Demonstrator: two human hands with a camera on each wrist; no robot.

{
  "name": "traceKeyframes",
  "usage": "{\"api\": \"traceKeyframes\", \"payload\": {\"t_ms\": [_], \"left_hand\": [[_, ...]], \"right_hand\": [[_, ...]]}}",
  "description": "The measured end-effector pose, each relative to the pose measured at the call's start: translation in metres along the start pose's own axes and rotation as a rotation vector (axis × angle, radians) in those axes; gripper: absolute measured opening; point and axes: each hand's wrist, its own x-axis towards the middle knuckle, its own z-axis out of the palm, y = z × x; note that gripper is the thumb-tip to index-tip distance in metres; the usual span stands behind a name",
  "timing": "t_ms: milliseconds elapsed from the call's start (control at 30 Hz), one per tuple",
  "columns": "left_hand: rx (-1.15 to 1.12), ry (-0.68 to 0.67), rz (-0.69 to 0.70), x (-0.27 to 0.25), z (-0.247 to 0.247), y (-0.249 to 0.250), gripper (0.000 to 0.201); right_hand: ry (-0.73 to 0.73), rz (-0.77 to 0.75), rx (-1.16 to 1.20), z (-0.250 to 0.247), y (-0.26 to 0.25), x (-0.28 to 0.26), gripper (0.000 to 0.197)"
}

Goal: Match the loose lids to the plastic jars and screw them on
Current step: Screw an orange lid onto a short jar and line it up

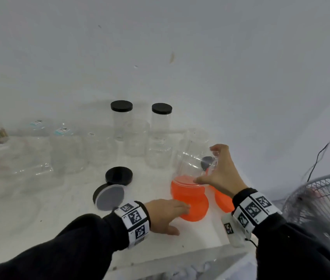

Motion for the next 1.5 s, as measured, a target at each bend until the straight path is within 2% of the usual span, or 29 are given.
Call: {"api": "traceKeyframes", "payload": {"t_ms": [267, 500, 667, 933, 1167, 1233, 1367, 1500], "left_hand": [[0.026, 0.033, -0.114, -0.015, 0.0, 0.003, 0.056], [0.078, 0.07, -0.318, -0.057, 0.004, -0.01, 0.062], [0.146, 0.07, -0.425, -0.072, 0.007, -0.009, 0.065], [0.084, 0.099, -0.455, -0.081, 0.014, -0.016, 0.065], [0.122, 0.143, -0.55, -0.088, 0.017, -0.025, 0.086], [0.135, 0.144, -0.579, -0.091, 0.017, -0.027, 0.088], [0.158, 0.151, -0.65, -0.1, 0.017, -0.032, 0.093], [0.138, 0.167, -0.719, -0.111, 0.017, -0.041, 0.095]], "right_hand": [[-0.071, -0.009, 0.029, -0.001, 0.014, 0.001, 0.101], [-0.12, 0.102, 0.327, 0.025, 0.005, 0.008, 0.094], [-0.194, 0.105, 0.428, 0.044, -0.01, 0.014, 0.089], [-0.257, 0.084, 0.458, 0.072, -0.021, 0.014, 0.104], [-0.271, 0.085, 0.429, 0.09, -0.027, 0.012, 0.103], [-0.289, 0.1, 0.428, 0.094, -0.03, 0.01, 0.106], [-0.317, 0.138, 0.431, 0.102, -0.03, 0.009, 0.092], [-0.375, 0.176, 0.466, 0.11, -0.026, 0.007, 0.098]]}}
